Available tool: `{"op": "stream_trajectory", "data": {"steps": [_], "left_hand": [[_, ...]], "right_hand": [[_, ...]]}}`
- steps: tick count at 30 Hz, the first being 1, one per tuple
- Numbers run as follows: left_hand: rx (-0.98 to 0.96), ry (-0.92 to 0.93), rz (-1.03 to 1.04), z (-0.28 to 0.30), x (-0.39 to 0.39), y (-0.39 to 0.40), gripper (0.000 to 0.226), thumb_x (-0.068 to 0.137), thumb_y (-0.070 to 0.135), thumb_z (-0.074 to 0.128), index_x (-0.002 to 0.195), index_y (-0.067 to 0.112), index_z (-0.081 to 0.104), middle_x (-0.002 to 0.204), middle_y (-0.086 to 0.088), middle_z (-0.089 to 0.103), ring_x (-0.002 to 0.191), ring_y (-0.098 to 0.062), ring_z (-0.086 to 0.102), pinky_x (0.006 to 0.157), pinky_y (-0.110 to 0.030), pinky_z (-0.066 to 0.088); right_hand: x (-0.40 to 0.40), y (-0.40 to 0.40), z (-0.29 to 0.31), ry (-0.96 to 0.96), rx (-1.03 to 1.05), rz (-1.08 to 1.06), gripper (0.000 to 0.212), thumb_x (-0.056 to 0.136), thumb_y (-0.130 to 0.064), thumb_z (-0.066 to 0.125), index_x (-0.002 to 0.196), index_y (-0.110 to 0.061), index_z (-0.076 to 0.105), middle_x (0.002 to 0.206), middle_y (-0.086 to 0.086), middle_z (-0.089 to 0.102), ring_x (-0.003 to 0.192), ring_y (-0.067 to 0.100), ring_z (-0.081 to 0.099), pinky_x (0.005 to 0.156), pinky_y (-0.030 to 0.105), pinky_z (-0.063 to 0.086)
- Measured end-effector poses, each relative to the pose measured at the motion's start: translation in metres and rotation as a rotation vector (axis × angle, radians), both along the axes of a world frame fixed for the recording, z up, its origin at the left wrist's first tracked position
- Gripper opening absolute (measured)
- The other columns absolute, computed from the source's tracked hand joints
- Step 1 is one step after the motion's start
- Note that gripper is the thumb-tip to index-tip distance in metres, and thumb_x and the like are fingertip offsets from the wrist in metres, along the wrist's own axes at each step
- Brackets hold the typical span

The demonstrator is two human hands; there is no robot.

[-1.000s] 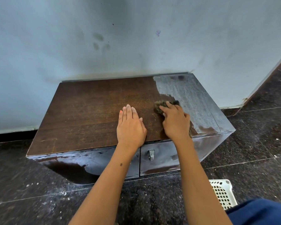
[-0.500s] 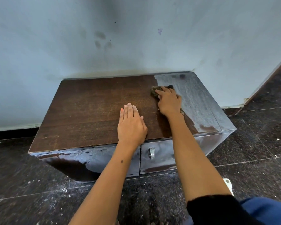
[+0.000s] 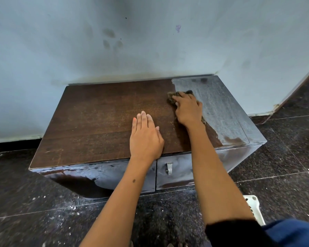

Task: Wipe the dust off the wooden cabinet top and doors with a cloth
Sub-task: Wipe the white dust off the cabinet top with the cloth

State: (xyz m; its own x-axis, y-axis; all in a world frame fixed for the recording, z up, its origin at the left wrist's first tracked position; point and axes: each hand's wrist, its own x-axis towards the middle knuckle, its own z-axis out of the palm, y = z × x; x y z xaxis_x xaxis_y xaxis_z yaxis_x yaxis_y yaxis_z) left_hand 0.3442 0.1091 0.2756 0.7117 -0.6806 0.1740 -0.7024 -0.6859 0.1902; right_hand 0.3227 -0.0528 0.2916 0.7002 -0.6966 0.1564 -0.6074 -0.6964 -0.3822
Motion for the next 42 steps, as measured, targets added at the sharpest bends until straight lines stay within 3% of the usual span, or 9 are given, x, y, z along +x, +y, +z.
{"op": "stream_trajectory", "data": {"steps": [4, 11, 21, 26, 31, 35, 39, 42], "left_hand": [[-0.008, 0.01, -0.002, -0.001, 0.001, 0.001, 0.055, 0.1, 0.028, 0.02, 0.147, 0.0, 0.017, 0.156, -0.018, 0.013, 0.145, -0.026, 0.008, 0.119, -0.036, 0.0], [-0.014, -0.028, -0.005, -0.004, 0.0, 0.001, 0.056, 0.099, 0.029, 0.018, 0.147, 0.0, 0.016, 0.156, -0.018, 0.012, 0.145, -0.026, 0.008, 0.119, -0.036, 0.0], [-0.053, -0.022, 0.003, -0.005, 0.001, -0.001, 0.056, 0.099, 0.028, 0.019, 0.148, 0.002, 0.016, 0.156, -0.015, 0.013, 0.146, -0.024, 0.007, 0.119, -0.035, -0.002], [-0.063, -0.028, 0.005, -0.004, -0.001, -0.001, 0.056, 0.098, 0.027, 0.019, 0.147, 0.001, 0.017, 0.156, -0.016, 0.014, 0.145, -0.025, 0.008, 0.118, -0.035, -0.002], [-0.04, -0.012, 0.003, -0.002, -0.001, -0.001, 0.056, 0.099, 0.027, 0.018, 0.148, 0.001, 0.014, 0.157, -0.016, 0.011, 0.146, -0.025, 0.006, 0.118, -0.035, -0.003], [0.007, -0.007, 0.006, 0.002, 0.0, 0.0, 0.055, 0.1, 0.028, 0.018, 0.148, 0.002, 0.012, 0.157, -0.015, 0.01, 0.146, -0.024, 0.006, 0.117, -0.036, -0.006], [-0.083, -0.043, 0.015, 0.011, -0.002, -0.005, 0.055, 0.099, 0.03, 0.02, 0.146, 0.002, 0.02, 0.153, -0.014, 0.023, 0.144, -0.024, 0.015, 0.117, -0.038, -0.006], [-0.097, -0.046, -0.017, 0.013, -0.002, -0.022, 0.055, 0.099, 0.029, 0.021, 0.146, 0.0, 0.019, 0.153, -0.016, 0.022, 0.144, -0.027, 0.014, 0.117, -0.039, -0.006]], "right_hand": [[0.008, -0.005, 0.003, 0.027, 0.0, 0.022, 0.043, 0.097, -0.015, 0.043, 0.138, -0.029, 0.045, 0.152, -0.003, 0.031, 0.141, 0.019, 0.021, 0.111, 0.045, 0.018], [-0.063, 0.044, -0.023, -0.128, -0.082, -0.085, 0.041, 0.094, -0.014, 0.05, 0.131, -0.031, 0.053, 0.148, -0.005, 0.038, 0.138, 0.018, 0.028, 0.106, 0.041, 0.02], [0.066, -0.049, 0.006, 0.043, -0.012, -0.003, 0.046, 0.095, -0.013, 0.043, 0.139, -0.026, 0.044, 0.153, 0.0, 0.027, 0.14, 0.022, 0.021, 0.112, 0.046, 0.018], [0.091, -0.048, 0.006, 0.093, -0.078, -0.002, 0.047, 0.093, -0.012, 0.045, 0.14, -0.022, 0.043, 0.154, 0.004, 0.024, 0.14, 0.027, 0.021, 0.112, 0.049, 0.017], [0.089, -0.052, 0.006, 0.132, -0.152, 0.188, 0.048, 0.097, -0.015, 0.042, 0.143, -0.028, 0.038, 0.155, 0.0, 0.025, 0.14, 0.025, 0.022, 0.111, 0.049, 0.019], [0.072, -0.075, 0.009, 0.125, -0.073, 0.059, 0.05, 0.095, -0.014, 0.045, 0.143, -0.026, 0.037, 0.155, 0.0, 0.024, 0.141, 0.025, 0.018, 0.111, 0.049, 0.019], [0.074, -0.075, 0.012, 0.152, -0.061, -0.08, 0.049, 0.093, -0.011, 0.046, 0.141, -0.023, 0.041, 0.153, 0.004, 0.025, 0.14, 0.03, 0.019, 0.112, 0.051, 0.018], [0.092, -0.052, 0.009, 0.128, -0.122, -0.016, 0.046, 0.093, -0.013, 0.045, 0.138, -0.024, 0.044, 0.148, 0.006, 0.033, 0.136, 0.032, 0.025, 0.108, 0.053, 0.022]]}}
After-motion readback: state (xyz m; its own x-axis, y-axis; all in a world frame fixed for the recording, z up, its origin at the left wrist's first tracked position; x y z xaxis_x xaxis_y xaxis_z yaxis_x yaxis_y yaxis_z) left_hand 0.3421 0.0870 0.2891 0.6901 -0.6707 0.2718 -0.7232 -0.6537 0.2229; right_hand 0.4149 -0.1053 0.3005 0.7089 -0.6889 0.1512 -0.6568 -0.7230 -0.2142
